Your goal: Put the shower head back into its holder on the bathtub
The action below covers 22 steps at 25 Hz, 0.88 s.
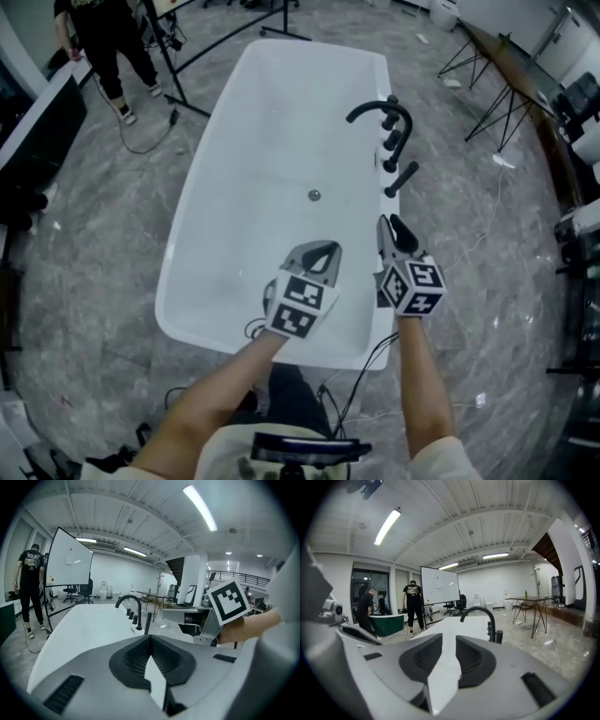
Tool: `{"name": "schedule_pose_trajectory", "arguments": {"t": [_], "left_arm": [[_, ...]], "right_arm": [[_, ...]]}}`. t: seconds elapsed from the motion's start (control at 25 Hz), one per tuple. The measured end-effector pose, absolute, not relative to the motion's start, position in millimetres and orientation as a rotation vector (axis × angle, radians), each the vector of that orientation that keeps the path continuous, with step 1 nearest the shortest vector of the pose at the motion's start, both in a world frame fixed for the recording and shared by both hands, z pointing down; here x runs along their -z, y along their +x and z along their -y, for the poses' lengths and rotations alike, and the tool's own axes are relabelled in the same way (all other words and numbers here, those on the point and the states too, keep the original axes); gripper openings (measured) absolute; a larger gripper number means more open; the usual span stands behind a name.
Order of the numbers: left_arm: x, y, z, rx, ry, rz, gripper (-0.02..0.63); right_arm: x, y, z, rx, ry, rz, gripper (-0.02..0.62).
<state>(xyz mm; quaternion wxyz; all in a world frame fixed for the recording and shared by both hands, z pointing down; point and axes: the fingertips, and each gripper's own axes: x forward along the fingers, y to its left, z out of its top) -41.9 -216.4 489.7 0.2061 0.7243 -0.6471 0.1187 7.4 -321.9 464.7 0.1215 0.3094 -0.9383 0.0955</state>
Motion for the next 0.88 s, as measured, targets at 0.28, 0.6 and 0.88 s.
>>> {"name": "schedule_pose_trajectory", "arguments": {"t": [0.28,0.6,0.88], "left_arm": [[-455,-53,145,-0.300,2.057,1.811,0.008],[-429,-62,43,-0.272,2.120,1.809,0.008],[-415,-78,-43,-0.227,2.131,1.829,0.008]], "right_arm": [[-412,-7,219,-0.251,0.916,2.801,0.048],[-381,-19,92,-0.215,0.940,2.835,0.019],[-362,-30,-11,-0.204,0.972,2.866,0.005]]}}
